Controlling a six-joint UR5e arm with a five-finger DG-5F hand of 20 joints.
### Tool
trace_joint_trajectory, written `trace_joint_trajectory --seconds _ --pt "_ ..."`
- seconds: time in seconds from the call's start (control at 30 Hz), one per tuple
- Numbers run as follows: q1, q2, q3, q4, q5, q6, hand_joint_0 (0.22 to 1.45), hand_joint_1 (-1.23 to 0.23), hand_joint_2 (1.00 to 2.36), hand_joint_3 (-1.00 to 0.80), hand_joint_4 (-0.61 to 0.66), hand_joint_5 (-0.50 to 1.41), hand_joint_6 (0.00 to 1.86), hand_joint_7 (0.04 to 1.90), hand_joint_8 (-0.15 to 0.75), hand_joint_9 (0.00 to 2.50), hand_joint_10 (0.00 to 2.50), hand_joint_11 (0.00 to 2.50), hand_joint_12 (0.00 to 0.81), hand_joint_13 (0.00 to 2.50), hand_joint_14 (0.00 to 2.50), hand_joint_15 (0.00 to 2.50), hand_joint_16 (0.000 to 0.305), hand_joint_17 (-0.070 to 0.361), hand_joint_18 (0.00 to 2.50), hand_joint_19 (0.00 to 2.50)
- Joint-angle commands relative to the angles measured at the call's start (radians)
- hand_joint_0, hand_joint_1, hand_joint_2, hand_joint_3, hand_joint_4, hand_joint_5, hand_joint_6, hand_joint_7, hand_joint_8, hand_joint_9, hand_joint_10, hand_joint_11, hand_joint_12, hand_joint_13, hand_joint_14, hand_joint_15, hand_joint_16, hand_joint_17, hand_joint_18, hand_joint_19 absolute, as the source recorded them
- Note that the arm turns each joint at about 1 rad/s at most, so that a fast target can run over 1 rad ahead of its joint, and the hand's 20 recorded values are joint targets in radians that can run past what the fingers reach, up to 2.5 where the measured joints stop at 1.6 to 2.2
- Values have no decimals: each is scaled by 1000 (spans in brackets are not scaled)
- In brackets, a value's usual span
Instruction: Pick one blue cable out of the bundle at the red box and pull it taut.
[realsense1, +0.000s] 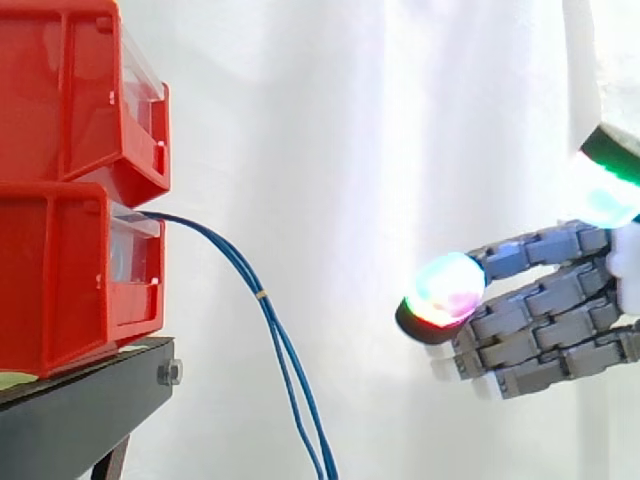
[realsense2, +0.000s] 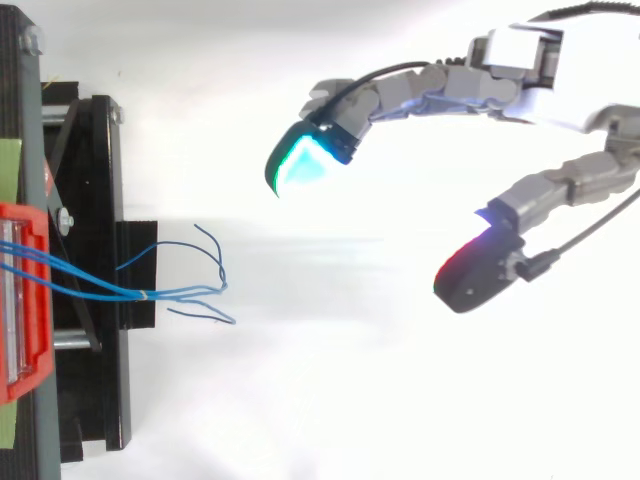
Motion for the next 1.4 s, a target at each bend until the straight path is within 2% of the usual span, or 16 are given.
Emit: trace_joint_trajectory --seconds 0.0,0.2,0.3,0.33,0.37,0.53,0.57,0.67,0.73,0.77,0.83,1.37 --pt "2 -44 7 50 11 3 472 -748 1000 -500 210 -236 502 697 249 171 0 0 342 97 1 56 58 131 0 50" --pt "2 -99 45 79 -9 3 474 -728 1000 -500 210 -237 502 743 239 133 1 0 337 62 3 69 58 130 0 82" --pt "-4 -136 93 76 -29 4 475 -753 1000 -500 229 -224 502 753 253 182 0 0 342 111 0 59 58 131 0 48" --pt "-4 -136 93 76 -29 4 476 -773 1000 -500 235 -219 502 749 264 226 0 0 345 143 0 43 59 132 0 25" --pt "-7 -158 122 74 -46 9 477 -776 1000 -500 239 -218 502 747 263 234 1 0 343 151 1 43 59 132 0 25" --pt "-10 -224 200 67 -92 30 485 -777 1000 -500 239 -217 502 750 264 266 0 30 341 172 1 57 58 132 0 31" --pt "-10 -251 242 64 -106 49 486 -775 1000 -500 239 -217 502 750 265 271 0 33 340 173 2 52 58 132 0 37" --pt "-7 -293 299 54 -118 64 488 -777 1000 -500 241 -216 502 746 270 318 2 78 340 199 2 54 58 131 0 44" --pt "-10 -333 352 44 -132 70 493 -774 1000 -500 244 -214 502 747 279 349 2 105 335 222 1 68 58 131 22 60" --pt "-10 -340 363 42 -137 72 493 -776 1000 -500 244 -214 502 747 280 351 3 105 335 223 1 65 58 131 30 59" --pt "-10 -348 375 38 -146 79 498 -774 1000 -500 247 -213 502 744 283 366 4 125 335 239 2 73 58 130 43 71" --pt "-7 -348 377 42 -146 111 571 -751 1001 -485 278 -181 503 870 273 394 4 155 318 271 3 89 54 121 103 110"
